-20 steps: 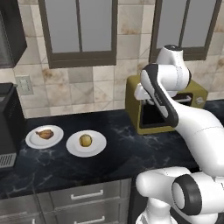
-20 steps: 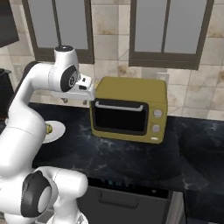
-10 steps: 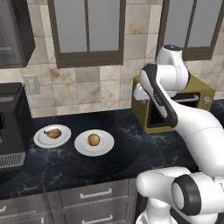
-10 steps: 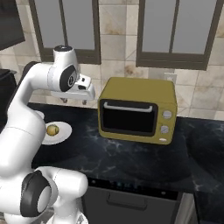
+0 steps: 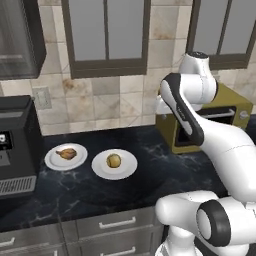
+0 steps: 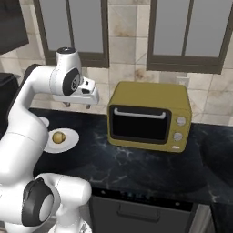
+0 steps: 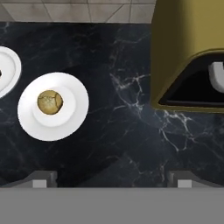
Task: Open the toaster oven door. Place the bread on the top rack in the toaster oven and place the chicken drumstick on the bottom rack.
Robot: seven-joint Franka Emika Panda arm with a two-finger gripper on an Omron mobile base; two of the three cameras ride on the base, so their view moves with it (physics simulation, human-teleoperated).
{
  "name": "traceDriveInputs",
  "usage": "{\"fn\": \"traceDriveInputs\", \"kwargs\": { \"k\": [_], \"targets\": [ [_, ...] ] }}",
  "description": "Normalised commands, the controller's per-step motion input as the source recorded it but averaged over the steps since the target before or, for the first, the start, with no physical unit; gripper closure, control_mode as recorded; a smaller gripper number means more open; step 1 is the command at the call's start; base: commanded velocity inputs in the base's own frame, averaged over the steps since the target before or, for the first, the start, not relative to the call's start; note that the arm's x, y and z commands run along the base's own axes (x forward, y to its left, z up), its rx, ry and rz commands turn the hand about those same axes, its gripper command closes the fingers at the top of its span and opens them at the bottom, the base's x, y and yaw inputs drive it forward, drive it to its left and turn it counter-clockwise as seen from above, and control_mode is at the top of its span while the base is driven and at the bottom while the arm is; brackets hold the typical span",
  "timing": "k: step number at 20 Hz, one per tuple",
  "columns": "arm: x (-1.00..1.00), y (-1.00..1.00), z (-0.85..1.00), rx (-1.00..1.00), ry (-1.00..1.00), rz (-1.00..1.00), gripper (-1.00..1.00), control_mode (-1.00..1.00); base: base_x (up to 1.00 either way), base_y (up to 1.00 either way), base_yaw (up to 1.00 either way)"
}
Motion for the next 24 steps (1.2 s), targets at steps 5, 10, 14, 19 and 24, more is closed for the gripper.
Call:
{"fn": "traceDriveInputs", "kwargs": {
  "k": [5, 10, 14, 19, 24],
  "targets": [
    [0.00, 0.00, 0.00, 0.00, 0.00, 0.00, -1.00, 1.00, 0.39, 0.37, -0.02],
    [0.00, 0.00, 0.00, 0.00, 0.00, 0.00, -1.00, 1.00, 0.36, 0.03, 0.00],
    [0.00, 0.00, 0.00, 0.00, 0.00, 0.00, -1.00, 1.00, 0.56, -0.01, 0.00],
    [0.00, 0.00, 0.00, 0.00, 0.00, 0.00, -1.00, 1.00, 0.92, 0.00, 0.00],
    [0.00, 0.00, 0.00, 0.00, 0.00, 0.00, -1.00, 1.00, 1.00, 0.00, 0.00]
  ]
}}
